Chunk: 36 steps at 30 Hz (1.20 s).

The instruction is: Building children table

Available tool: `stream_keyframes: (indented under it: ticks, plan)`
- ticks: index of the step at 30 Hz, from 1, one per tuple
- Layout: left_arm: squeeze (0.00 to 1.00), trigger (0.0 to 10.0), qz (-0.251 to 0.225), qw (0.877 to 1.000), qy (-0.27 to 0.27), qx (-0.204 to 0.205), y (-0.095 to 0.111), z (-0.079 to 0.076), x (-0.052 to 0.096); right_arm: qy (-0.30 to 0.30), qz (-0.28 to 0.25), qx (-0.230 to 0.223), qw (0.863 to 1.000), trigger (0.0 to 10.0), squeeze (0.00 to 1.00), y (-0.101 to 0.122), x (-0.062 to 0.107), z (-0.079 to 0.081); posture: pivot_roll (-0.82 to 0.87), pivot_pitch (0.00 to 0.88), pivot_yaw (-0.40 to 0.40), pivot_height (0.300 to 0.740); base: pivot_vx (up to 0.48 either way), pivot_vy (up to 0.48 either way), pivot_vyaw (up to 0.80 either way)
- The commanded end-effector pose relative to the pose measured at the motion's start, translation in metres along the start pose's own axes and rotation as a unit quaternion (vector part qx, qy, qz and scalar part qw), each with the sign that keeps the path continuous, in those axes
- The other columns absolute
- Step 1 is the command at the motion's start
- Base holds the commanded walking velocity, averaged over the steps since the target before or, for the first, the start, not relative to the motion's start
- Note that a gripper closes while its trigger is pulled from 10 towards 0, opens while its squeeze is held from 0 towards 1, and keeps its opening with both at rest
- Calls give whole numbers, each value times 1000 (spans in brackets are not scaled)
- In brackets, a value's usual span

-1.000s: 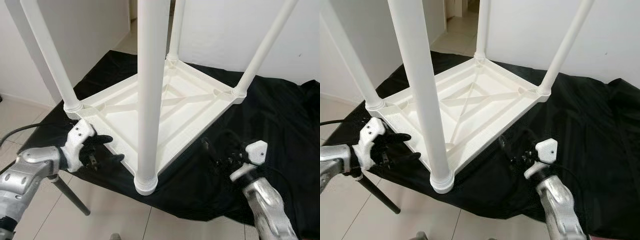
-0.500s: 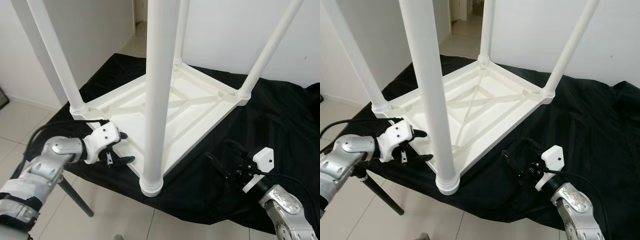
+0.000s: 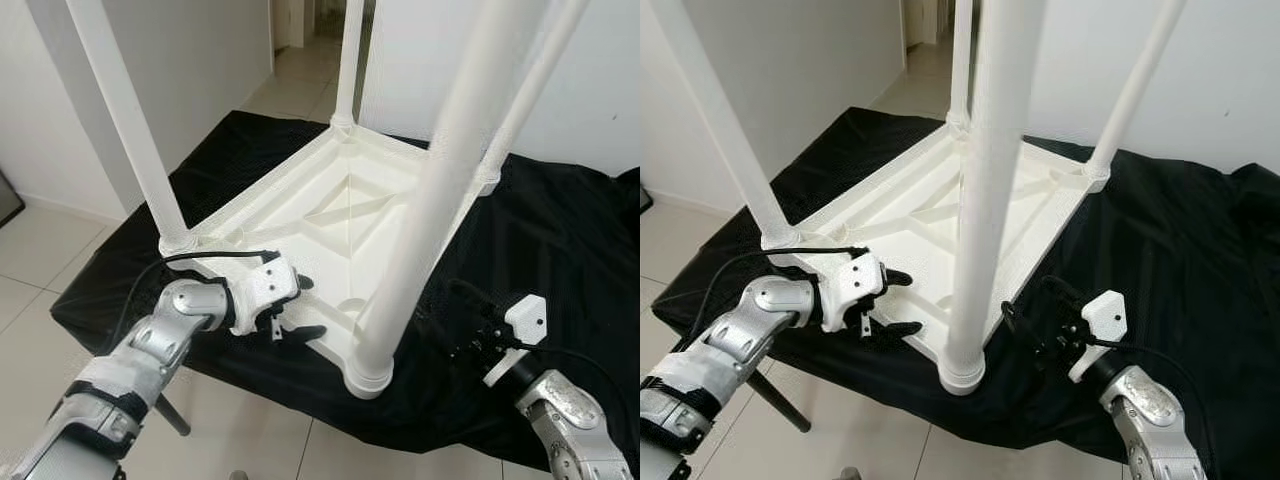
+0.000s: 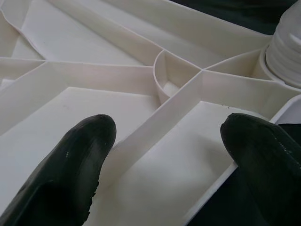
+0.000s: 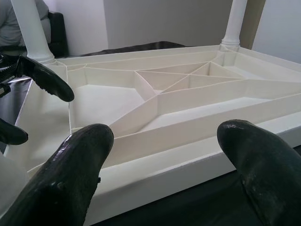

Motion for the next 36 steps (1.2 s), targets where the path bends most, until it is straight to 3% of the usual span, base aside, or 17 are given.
stream_keyframes:
  ticks: [1, 7, 10, 23, 24, 34, 35, 36]
  plan:
    - [0, 10000, 23, 999, 24, 1, -9, 7, 4, 1, 4, 1, 1000, 10000, 0, -1, -1, 0, -54, 0, 16, 740, 0, 0, 0]
    - [0, 10000, 46, 999, 18, -2, -15, 17, 27, 1, 6, 1, 1000, 10000, 0, -1, -1, 1, -51, 0, 17, 740, 0, 0, 0]
    - [0, 10000, 62, 996, 61, 11, -15, 43, 42, 5, 2, -6, 1000, 10000, 0, -2, -2, 3, -37, 0, 14, 740, 0, 0, 0]
    - [0, 10000, 82, 995, 43, 33, -17, 48, 13, 5, -3, -4, 1000, 10000, 0, -2, -8, 4, -33, 0, 24, 740, 0, 0, 0]
    - [1000, 10000, 86, 995, 38, 37, -18, 48, 12, 4, -2, -4, 1000, 10000, 0, -2, -8, 5, -37, 0, 27, 740, 0, 0, 0]
    - [1000, 10000, 87, 995, -24, 46, -13, 43, 10, 1, 0, -10, 1000, 10000, 0, -3, -5, 10, -46, 0, 33, 740, 0, 0, 0]
    - [788, 10000, 98, 994, -30, 40, -15, 43, 10, 1, 0, -9, 1000, 10000, 0, -3, -4, 10, -45, 1, 31, 740, 0, 0, 0]
    - [0, 10000, 109, 993, -28, 37, -17, 44, 8, 1, 1, -9, 1000, 10000, 0, -3, -4, 9, -45, 1, 31, 740, 0, 0, 0]
Point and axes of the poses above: a point about 5 cm out from each wrist's last joint towards the gripper, its own x axis pointing back from the gripper into the wrist, its own y axis along the axis of the wrist's last joint, z = x × y, the point moved 3 cm from there along -x, pointing out of the wrist towards the gripper, and after that the axes turned 13 degrees about x, right-handed, at the moved point
